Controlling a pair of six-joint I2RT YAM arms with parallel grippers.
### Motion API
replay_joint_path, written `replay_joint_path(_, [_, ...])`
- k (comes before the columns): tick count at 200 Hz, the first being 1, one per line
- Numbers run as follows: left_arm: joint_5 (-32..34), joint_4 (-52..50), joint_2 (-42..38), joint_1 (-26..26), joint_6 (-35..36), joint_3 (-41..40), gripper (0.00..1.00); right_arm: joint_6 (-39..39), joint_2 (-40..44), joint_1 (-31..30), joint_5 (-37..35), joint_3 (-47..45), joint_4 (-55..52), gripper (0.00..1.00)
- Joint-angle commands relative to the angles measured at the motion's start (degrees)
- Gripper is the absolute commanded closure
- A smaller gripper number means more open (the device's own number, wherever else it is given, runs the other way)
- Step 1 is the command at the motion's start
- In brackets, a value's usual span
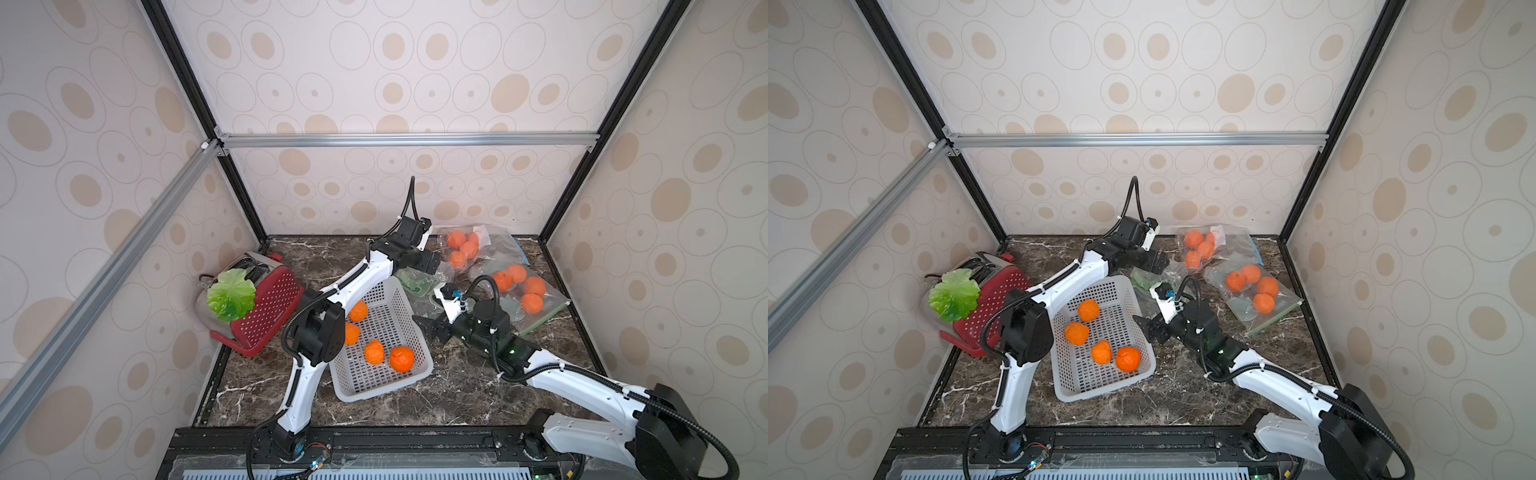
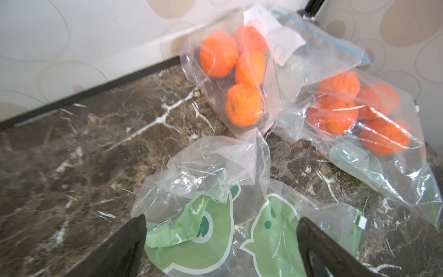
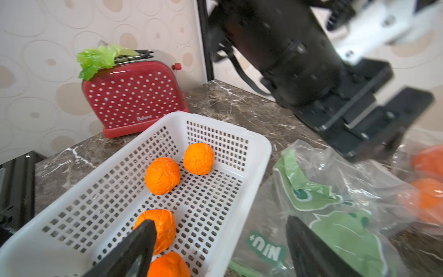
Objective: Open the zip-top bag and take out the orange
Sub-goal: Place the orange in the basket, then move the basket to the center of the board.
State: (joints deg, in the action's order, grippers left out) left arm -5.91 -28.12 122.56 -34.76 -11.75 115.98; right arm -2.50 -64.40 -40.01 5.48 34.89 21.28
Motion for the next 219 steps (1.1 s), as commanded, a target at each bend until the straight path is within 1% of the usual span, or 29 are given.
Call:
replay_joint_path(1, [7.0,1.7,-5.0,0.3,2.0,-2.4,0.01,-0.3,1.2,1.9,-3.7,-0.1,-1.6,0.12])
replay_joint_path(27, [11.7,5.7,-13.8,0.3,1.7,-9.5,0.01,-2.7,2.5,4.5,-5.9,0.4,-4.5,0.12])
replay_joint_path(54, [13.9,6.3,-23.5,0.3,-0.3,-17.1,0.01,-5.7,2.5,7.9,-9.4,3.3,-11.3,0.13])
replay_joint_path(74, [12.8,7.2,-31.2,0.3,-2.9,-25.3,0.01,-7.5,2.5,9.4,-12.7,5.9,-18.9,0.14])
replay_joint_path(92, [11.1,6.4,-37.7,0.3,-4.9,-32.4,0.01,-7.1,3.6,9.4,-10.8,6.8,-26.7,0.16])
replay_joint_path(112, [7.9,6.7,-45.0,0.3,-7.2,-40.8,0.02,-9.6,5.0,9.4,-10.1,5.9,-33.3,0.18])
replay_joint_path(128, [6.0,5.8,-50.5,0.2,-8.0,-46.7,0.04,-10.8,5.3,9.4,-10.7,6.2,-38.1,0.25])
replay_joint_path(140, [7.0,4.4,-54.2,0.3,-9.2,-50.5,0.06,-11.1,5.3,9.3,-7.8,6.6,-40.7,0.29])
replay_joint_path(154, [8.0,2.7,-58.0,0.3,-10.2,-53.8,0.07,-11.4,4.8,9.2,-1.2,5.9,-42.0,0.33])
replay_joint_path(164, [7.4,2.3,-60.4,0.2,-10.6,-56.0,0.07,-13.5,3.5,8.8,1.7,5.1,-42.2,0.34])
replay_joint_path(174, [7.3,2.1,-62.2,0.2,-11.2,-57.5,0.08,-15.5,1.2,7.7,4.4,4.2,-40.1,0.37])
replay_joint_path(181, [7.3,1.9,-63.2,0.2,-11.5,-58.3,0.08,-15.9,-0.7,5.8,5.0,4.1,-38.6,0.37])
replay_joint_path(191, [7.4,1.9,-64.2,0.2,-11.7,-59.0,0.08,-16.7,-3.8,2.8,3.9,4.7,-36.4,0.37])
replay_joint_path(199, [8.6,1.6,-64.8,0.2,-12.1,-59.2,0.09,-17.4,-6.6,0.9,3.8,6.0,-35.3,0.37])
replay_joint_path(219, [10.4,0.8,-65.0,0.3,-12.3,-58.7,0.12,-19.5,-13.8,-1.0,5.3,10.5,-33.0,0.38])
